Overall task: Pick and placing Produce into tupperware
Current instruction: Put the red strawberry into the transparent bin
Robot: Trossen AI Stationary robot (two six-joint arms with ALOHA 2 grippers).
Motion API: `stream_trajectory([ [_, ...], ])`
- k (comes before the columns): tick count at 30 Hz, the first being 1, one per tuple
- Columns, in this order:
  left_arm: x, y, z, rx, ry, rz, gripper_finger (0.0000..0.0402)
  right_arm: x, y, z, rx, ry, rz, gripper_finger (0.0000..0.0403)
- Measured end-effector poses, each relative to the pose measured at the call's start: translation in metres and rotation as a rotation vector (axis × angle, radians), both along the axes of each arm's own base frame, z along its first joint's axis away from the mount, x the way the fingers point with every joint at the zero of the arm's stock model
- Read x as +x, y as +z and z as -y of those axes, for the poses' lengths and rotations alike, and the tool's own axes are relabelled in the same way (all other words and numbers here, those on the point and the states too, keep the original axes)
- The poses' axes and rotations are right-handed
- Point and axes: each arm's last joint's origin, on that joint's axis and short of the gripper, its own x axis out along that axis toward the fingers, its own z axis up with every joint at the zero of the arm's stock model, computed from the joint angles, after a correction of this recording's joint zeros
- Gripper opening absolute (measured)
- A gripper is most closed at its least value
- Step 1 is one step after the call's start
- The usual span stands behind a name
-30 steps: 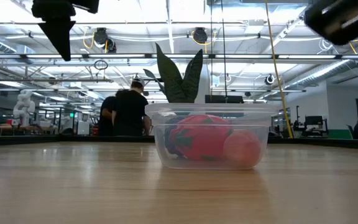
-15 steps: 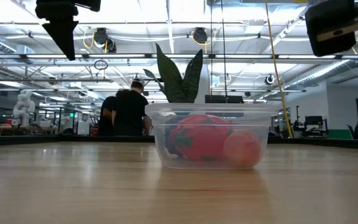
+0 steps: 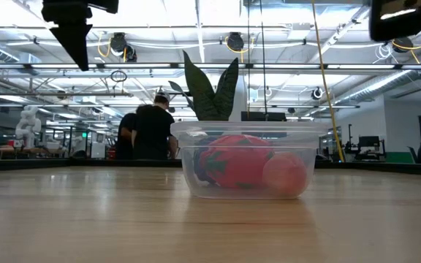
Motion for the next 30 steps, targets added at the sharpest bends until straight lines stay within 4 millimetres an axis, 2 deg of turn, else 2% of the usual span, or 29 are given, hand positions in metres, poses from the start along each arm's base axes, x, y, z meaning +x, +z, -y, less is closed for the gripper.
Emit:
stream_trajectory([
  [8, 0.001, 0.000, 0.000, -0.011, 0.048, 0.044, 0.0225, -0.004, 0.000, -0.011, 0.031, 0.064, 0.058, 0.0150],
  [14, 0.002, 0.000, 0.000, -0.012, 0.054, 0.048, 0.0225, -0.007, -0.014, -0.008, 0.052, 0.033, 0.060, 0.0154],
  [30, 0.001, 0.000, 0.000, -0.011, 0.049, 0.045, 0.0225, 0.002, -0.015, 0.002, 0.060, -0.016, 0.064, 0.0204],
])
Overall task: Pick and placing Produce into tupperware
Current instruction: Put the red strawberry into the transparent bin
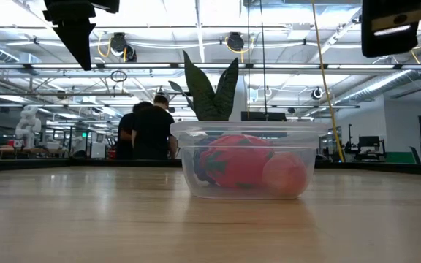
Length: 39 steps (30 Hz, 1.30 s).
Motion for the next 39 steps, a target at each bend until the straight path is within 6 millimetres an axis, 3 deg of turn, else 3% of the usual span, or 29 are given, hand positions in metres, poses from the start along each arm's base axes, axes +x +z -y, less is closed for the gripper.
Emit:
stream_trajectory([
  [8, 0.000, 0.000, 0.000, 0.000, -0.002, -0.002, 0.0225, -0.005, -0.015, 0.006, -0.006, -0.003, -0.005, 0.0206],
  [25, 0.000, 0.000, 0.000, 0.008, -0.001, 0.001, 0.0225, -0.001, -0.013, 0.005, 0.025, -0.006, 0.038, 0.0206],
  [31, 0.000, 0.000, 0.000, 0.008, -0.001, 0.001, 0.0225, -0.006, -0.027, 0.010, 0.034, -0.002, 0.057, 0.0206],
  [39, 0.000, 0.000, 0.000, 0.008, -0.001, 0.001, 0.0225, -0.004, -0.027, 0.011, 0.034, -0.005, 0.080, 0.0206],
])
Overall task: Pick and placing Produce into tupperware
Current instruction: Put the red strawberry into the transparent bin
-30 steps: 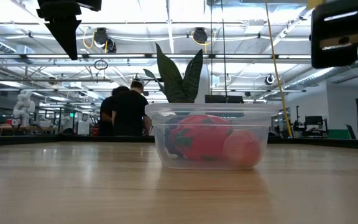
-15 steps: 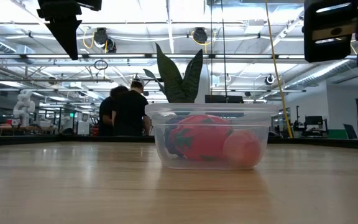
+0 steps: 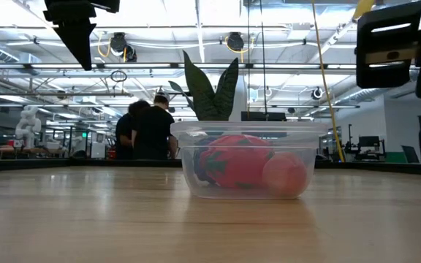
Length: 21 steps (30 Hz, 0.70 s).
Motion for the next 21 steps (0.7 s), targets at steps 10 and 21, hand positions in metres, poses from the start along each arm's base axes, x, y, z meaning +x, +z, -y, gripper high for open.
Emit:
stream_trajectory([
  [10, 0.000, 0.000, 0.000, 0.000, 0.000, 0.000, 0.0225, 0.001, 0.000, 0.001, -0.006, -0.025, 0.002, 0.0206],
  [21, 0.000, 0.000, 0.000, 0.000, 0.000, 0.000, 0.0225, -0.004, -0.011, 0.005, 0.032, -0.053, 0.017, 0.0206],
])
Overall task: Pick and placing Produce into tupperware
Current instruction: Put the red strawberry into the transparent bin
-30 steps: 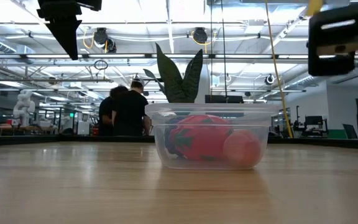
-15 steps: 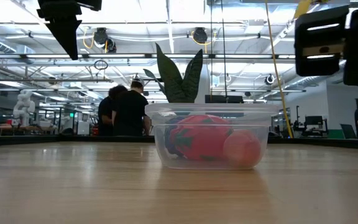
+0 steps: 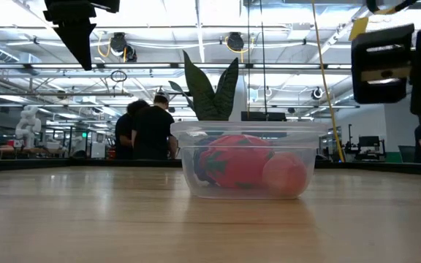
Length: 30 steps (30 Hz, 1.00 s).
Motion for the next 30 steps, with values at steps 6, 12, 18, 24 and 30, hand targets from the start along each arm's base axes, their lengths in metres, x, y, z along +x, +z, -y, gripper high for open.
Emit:
stream_trajectory([
  [6, 0.0000, 0.0000, 0.0000, 0.000, 0.000, 0.000, 0.0225, 0.0004, 0.0002, -0.0005, 0.009, -0.002, 0.008, 0.0206],
  [12, -0.0001, 0.0001, 0.0000, 0.000, 0.000, 0.000, 0.0225, 0.0004, 0.0003, -0.0005, 0.019, -0.023, -0.004, 0.0202],
  [18, 0.0000, 0.0000, 0.0000, 0.000, 0.000, 0.000, 0.0225, 0.0004, 0.0003, -0.0005, 0.027, -0.037, -0.013, 0.0193],
  [24, -0.0001, 0.0001, 0.0000, 0.001, 0.000, 0.000, 0.0225, 0.0004, 0.0004, -0.0009, 0.035, -0.049, -0.018, 0.0192],
  [30, 0.0000, 0.0000, 0.0000, 0.001, 0.000, 0.000, 0.0225, 0.0008, -0.0006, -0.0012, 0.042, -0.061, -0.025, 0.0192],
])
